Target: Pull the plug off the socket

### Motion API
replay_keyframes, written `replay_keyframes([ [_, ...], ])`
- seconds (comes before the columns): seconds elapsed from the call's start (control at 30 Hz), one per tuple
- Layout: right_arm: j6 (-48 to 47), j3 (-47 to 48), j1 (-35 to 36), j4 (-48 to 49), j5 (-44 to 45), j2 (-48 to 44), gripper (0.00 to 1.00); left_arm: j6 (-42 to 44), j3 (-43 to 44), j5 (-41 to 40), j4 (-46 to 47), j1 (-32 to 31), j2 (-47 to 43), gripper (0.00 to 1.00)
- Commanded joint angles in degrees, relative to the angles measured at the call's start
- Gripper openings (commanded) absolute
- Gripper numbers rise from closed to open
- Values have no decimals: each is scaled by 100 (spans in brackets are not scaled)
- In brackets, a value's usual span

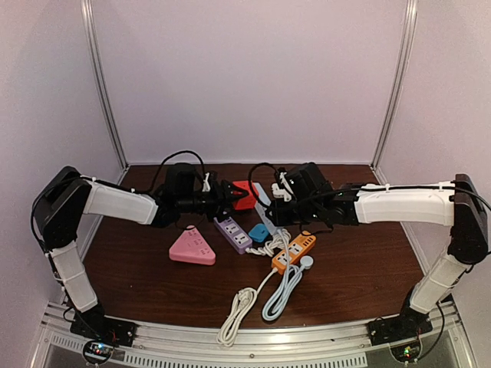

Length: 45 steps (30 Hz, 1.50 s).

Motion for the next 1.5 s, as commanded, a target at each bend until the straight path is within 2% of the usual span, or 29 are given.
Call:
replay_keyframes([
  [0.0,244,-109,-417,137,1011,-229,2,84,-132,107,48,11,-277,6],
  [0.5,190,-407,-710,138,1208,-457,2,158,-267,105,-96,12,-545,6],
  [1.13,192,-398,-742,145,1461,-444,2,233,-242,194,-318,25,-681,6],
  [1.27,265,-492,-929,111,1338,-539,2,725,-88,157,-1027,137,-744,6],
  [1.47,433,-1092,-1508,618,503,-874,3,2032,299,-312,-3085,494,-984,5],
])
